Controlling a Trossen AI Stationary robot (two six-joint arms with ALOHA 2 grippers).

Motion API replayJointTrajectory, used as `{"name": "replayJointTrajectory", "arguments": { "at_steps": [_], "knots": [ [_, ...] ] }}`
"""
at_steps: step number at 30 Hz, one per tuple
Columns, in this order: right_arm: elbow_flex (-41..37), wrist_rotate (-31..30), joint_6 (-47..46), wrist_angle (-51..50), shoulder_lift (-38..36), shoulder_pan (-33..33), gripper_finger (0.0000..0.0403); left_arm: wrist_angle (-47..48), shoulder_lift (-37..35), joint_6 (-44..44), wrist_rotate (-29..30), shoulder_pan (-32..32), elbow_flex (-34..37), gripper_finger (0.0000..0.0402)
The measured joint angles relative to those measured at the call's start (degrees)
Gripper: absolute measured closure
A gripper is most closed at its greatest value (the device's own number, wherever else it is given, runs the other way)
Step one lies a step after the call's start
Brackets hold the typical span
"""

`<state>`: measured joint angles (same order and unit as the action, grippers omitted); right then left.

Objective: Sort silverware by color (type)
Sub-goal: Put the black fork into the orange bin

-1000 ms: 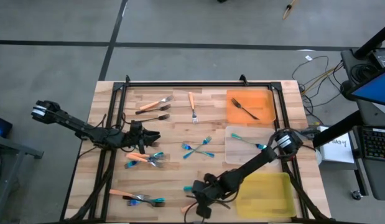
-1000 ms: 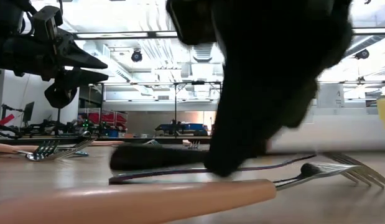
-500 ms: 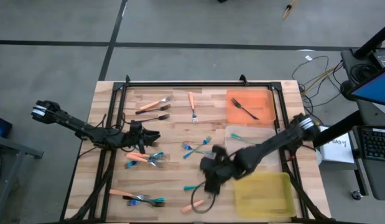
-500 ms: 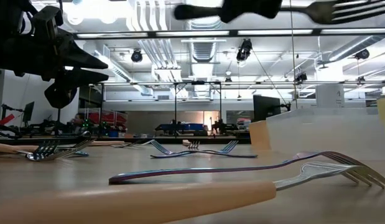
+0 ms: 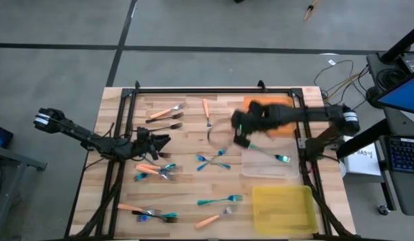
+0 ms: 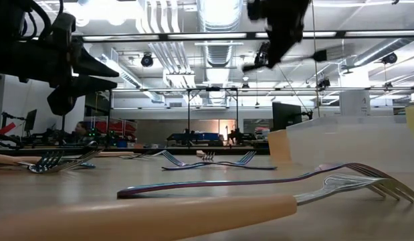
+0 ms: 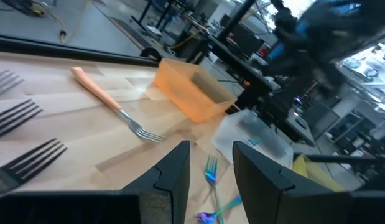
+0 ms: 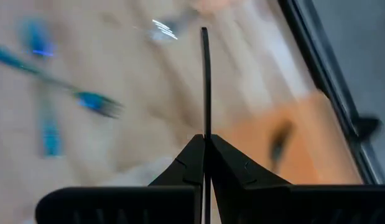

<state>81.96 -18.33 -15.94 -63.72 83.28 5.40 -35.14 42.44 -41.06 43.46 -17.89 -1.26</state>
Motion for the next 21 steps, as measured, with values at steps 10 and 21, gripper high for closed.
{"name": "replayJointTrajectory", "arguments": {
  "at_steps": [10,21],
  "knots": [
    [-16.22,6.4,5.4,9.11,-3.66,28.13,0.0394,-0.02,0.02,-0.13,0.15,0.0,0.0,0.0299],
    [-23.57,7.8,7.02,17.27,-2.13,36.24,0.0379,-0.02,0.33,-0.17,0.11,0.0,0.0,0.0299]
  ]
}}
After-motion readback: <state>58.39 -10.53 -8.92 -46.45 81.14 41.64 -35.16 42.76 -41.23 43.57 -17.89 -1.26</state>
